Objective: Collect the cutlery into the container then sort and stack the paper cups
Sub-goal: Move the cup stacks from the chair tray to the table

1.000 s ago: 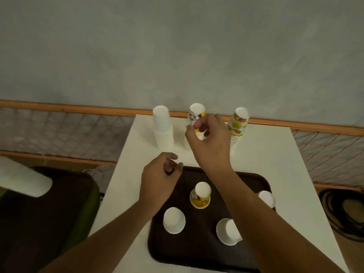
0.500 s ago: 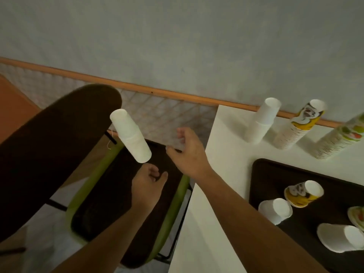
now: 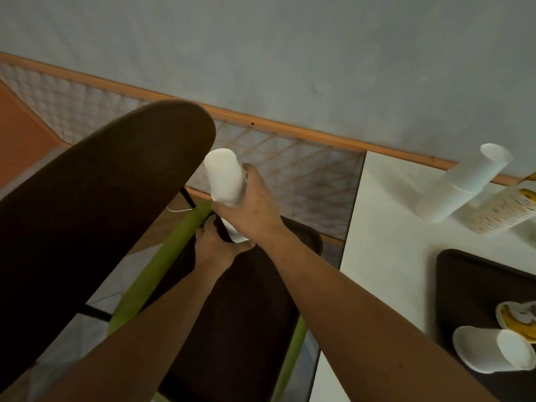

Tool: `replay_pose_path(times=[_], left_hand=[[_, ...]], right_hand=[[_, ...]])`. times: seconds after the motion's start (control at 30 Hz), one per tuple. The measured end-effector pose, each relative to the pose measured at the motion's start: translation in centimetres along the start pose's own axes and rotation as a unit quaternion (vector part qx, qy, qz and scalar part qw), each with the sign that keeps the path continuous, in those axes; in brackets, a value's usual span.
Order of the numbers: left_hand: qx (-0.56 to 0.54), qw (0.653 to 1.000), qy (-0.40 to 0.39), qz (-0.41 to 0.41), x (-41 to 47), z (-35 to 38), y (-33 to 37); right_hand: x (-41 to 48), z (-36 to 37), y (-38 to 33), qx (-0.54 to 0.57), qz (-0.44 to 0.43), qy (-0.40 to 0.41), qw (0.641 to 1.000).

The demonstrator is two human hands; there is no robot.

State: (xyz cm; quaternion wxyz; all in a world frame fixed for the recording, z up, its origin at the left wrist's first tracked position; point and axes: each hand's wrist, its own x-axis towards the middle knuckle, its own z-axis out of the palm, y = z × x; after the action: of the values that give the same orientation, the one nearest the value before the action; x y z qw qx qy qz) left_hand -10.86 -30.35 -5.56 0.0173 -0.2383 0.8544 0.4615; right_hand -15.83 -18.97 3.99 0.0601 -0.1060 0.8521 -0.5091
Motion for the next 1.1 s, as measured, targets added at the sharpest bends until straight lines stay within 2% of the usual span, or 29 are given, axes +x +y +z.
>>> replay_pose_path(times=[0.17, 0.57, 0.83, 1.1], left_hand=[[0.025, 0.999, -0.027, 0.008, 0.9, 1.1, 0.2], [-0.106, 0.994, 0.002, 0.016, -4.9, 0.9, 0.8], [-0.055, 0.995, 0.036, 0.080, -13.7, 0.9, 6.4], [-0.020, 0.992, 0.057, 0.112, -24.6, 5.3, 13.3]], right_hand=[[-0.2, 1.1, 0.9, 0.006, -0.016, 0.034, 0.999], [-5.2, -2.8, -0.7, 0.034, -0.002, 0.038, 0.999], [-11.6, -10.2, -3.3, 0.038, -0.022, 0.052, 0.998], [-19.8, -21.6, -2.9, 0.051, -0.026, 0.075, 0.996]])
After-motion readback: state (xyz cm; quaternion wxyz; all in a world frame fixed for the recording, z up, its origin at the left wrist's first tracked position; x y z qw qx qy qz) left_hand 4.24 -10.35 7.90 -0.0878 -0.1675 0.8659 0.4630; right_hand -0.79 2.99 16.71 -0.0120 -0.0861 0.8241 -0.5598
